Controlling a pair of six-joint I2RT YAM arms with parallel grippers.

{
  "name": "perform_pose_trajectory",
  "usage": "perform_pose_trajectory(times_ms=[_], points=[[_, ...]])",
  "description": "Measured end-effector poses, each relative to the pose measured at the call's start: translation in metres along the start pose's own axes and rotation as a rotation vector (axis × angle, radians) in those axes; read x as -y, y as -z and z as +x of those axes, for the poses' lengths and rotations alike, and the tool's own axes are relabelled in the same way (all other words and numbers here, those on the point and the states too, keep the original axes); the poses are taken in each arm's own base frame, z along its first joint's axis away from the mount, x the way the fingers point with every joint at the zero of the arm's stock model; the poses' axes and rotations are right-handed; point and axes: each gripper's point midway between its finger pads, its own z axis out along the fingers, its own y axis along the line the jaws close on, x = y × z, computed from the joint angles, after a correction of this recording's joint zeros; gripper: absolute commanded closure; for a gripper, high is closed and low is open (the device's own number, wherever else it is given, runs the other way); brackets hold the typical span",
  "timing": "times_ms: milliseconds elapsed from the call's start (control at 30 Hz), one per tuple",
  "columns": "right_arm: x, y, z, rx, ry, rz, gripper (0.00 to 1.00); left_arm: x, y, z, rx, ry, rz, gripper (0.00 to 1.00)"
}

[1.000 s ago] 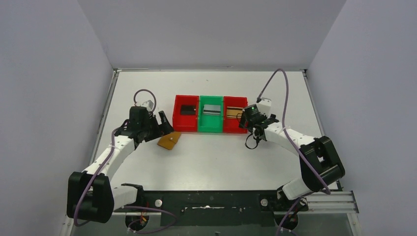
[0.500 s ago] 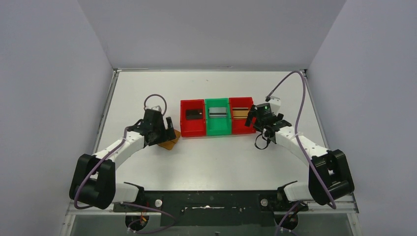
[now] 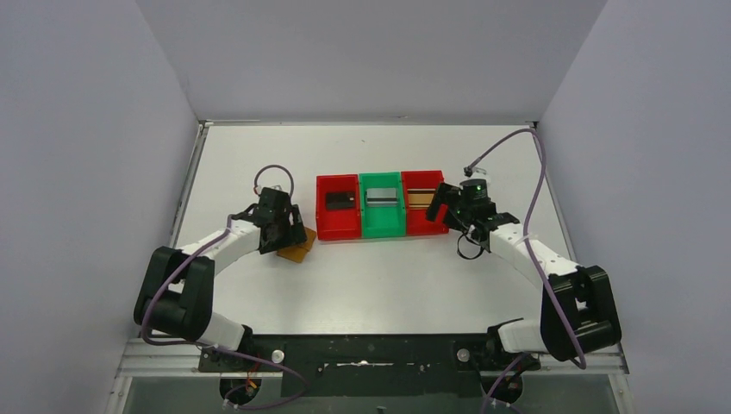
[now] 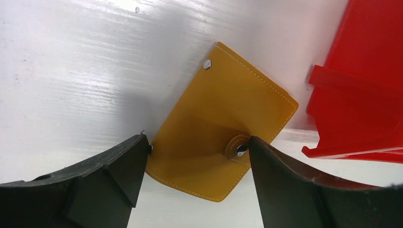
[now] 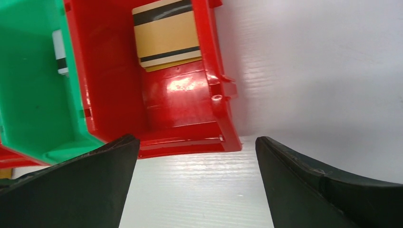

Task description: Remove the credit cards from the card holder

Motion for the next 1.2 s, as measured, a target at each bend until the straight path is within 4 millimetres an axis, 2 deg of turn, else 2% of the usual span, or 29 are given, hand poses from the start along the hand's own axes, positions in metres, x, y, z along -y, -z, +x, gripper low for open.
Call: perform_pose_trajectory(times_ms=[200,333,567,667,833,967,1067,1133,1200], points=[[-0.016,-0.011,0.005,-0.060,0.015,-0.087,0.06,0.003,0.000,0.000,0.000,0.021,0.011,0.52],[-0.020,-0.012,0.010,-0.084,0.019,-0.117,0.08,0.007,0.000,0.000,0.001,0.035,0.030,0.63],[-0.025,-0.008,0.013,-0.094,0.007,-0.154,0.09,0.007,0.004,0.009,0.020,0.062,0.050,0.74],[-0.025,-0.004,0.016,-0.095,0.002,-0.162,0.13,0.007,0.007,0.015,0.030,0.077,0.057,0.78],[-0.030,0.003,0.024,-0.114,-0.029,-0.197,0.14,0.014,0.016,0.035,0.012,0.068,0.105,0.79],[-0.038,0.007,0.027,-0.135,-0.042,-0.236,0.09,0.027,0.023,0.053,-0.010,0.052,0.149,0.79],[-0.036,0.012,0.023,-0.115,-0.044,-0.216,0.05,0.038,0.031,0.071,-0.027,0.034,0.184,0.75],[-0.031,0.015,0.018,-0.097,-0.041,-0.185,0.05,0.045,0.037,0.085,-0.040,0.030,0.210,0.69],[-0.027,0.015,0.009,-0.079,-0.040,-0.154,0.06,0.048,0.041,0.095,-0.048,0.034,0.231,0.55]])
